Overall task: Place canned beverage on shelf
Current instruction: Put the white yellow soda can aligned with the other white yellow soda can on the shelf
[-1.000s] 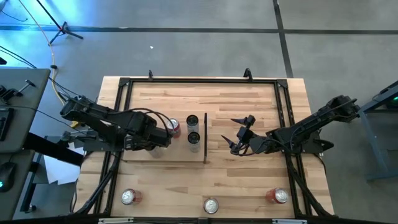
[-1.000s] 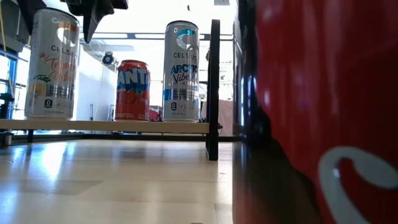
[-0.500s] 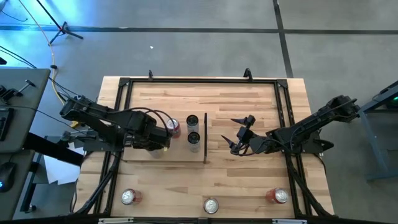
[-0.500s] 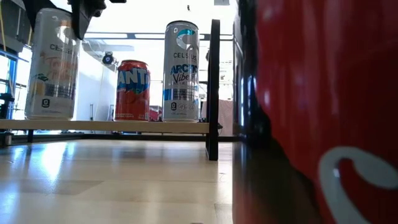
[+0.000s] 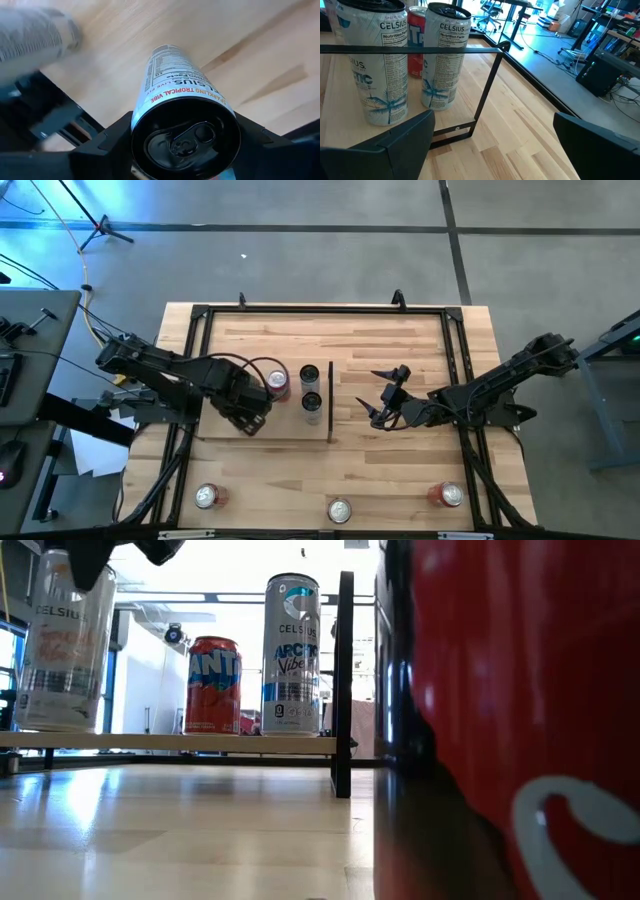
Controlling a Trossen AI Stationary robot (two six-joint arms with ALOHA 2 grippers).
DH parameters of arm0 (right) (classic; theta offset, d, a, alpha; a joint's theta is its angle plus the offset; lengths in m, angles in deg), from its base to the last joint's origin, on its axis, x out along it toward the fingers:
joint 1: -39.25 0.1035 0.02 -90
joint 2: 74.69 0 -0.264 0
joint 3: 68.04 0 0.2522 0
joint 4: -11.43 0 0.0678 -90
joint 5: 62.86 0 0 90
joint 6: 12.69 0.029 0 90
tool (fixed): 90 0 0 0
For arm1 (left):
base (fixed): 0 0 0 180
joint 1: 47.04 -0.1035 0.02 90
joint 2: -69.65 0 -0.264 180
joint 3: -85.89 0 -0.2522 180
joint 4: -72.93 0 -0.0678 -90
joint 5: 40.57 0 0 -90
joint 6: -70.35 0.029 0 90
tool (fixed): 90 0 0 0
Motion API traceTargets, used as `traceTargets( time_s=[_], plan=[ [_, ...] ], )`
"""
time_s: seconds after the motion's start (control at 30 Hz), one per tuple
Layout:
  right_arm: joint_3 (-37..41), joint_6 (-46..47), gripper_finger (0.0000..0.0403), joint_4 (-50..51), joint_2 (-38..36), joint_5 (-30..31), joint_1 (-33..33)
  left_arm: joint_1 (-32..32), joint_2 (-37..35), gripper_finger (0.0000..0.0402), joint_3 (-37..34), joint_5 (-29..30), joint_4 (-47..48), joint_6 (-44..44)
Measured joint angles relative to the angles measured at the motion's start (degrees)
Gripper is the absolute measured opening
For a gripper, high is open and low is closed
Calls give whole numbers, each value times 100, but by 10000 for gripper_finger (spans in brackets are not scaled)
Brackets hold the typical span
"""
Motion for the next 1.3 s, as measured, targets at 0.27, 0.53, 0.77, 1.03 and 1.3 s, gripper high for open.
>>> traceTargets(
  time_s=[0.27, 0.53, 0.77, 1.03, 1.3],
  plan=[
    [0, 0, 393, -2, 1, 0, 0, 39, -2, 214, 0, 63, 383, 380],
    [0, 0, 393, 0, 0, 0, -1, 500, -78, 215, -55, 331, 389, 155],
    [0, 0, 393, 0, -1, 0, -1, 922, -204, 219, -55, 361, 381, -626],
    [0, 0, 393, -2, 1, 0, 1, 1312, -560, 220, -385, 357, 360, -1602],
    [-2, 0, 393, 0, -1, 0, -1, 1486, -1082, 221, -885, 356, 378, -1879]
  ],
)
